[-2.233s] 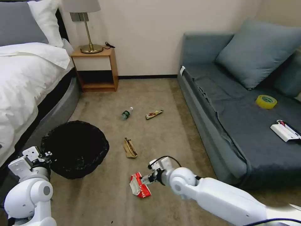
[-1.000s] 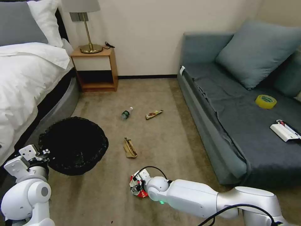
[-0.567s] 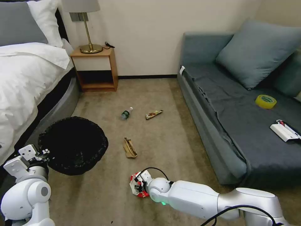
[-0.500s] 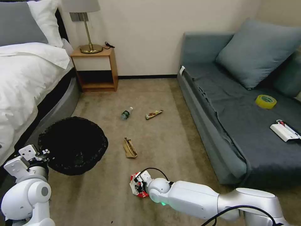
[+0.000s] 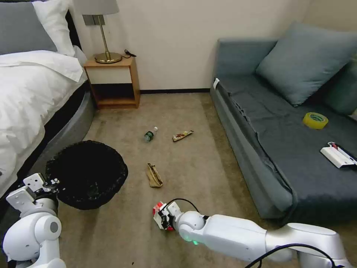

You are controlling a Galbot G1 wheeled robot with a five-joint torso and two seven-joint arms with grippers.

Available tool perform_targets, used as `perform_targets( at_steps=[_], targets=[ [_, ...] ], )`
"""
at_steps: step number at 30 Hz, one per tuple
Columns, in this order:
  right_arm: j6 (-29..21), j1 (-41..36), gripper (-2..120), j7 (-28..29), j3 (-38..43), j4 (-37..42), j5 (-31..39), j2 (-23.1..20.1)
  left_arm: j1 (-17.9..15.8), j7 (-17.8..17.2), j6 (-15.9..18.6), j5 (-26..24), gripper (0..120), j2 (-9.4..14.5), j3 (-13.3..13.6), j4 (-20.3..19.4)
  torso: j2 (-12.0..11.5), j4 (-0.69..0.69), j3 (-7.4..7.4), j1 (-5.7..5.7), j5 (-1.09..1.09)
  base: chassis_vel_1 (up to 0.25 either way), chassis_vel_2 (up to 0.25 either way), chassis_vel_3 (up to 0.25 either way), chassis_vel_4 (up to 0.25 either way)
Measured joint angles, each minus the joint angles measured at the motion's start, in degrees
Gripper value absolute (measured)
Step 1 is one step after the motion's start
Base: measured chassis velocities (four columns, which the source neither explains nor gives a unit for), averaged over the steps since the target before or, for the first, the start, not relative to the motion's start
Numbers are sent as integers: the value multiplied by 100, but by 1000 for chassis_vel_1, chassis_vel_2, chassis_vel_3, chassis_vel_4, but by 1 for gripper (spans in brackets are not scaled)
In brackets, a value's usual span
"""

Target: Pick up the trash bin, then pick up the garbage on the floor and place it into the trash bin.

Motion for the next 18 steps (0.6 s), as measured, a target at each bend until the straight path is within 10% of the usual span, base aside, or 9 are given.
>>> perform_targets(
  at_steps=[8, 18],
  targets=[
    [99, 106, 0, 121, 1095, 1029, -46, -1120, 140, 6, -11, 19, 3, 22, 156, 114, 0, -2, 0, 0, 1, 0, 0, 0, 0],
    [56, 697, 0, 599, 1994, 2796, 815, -1060, 324, 45, -43, 159, 3, -38, 376, 155, 0, 0, 0, 0, 0, 0, 0, 0, 0]
  ],
)
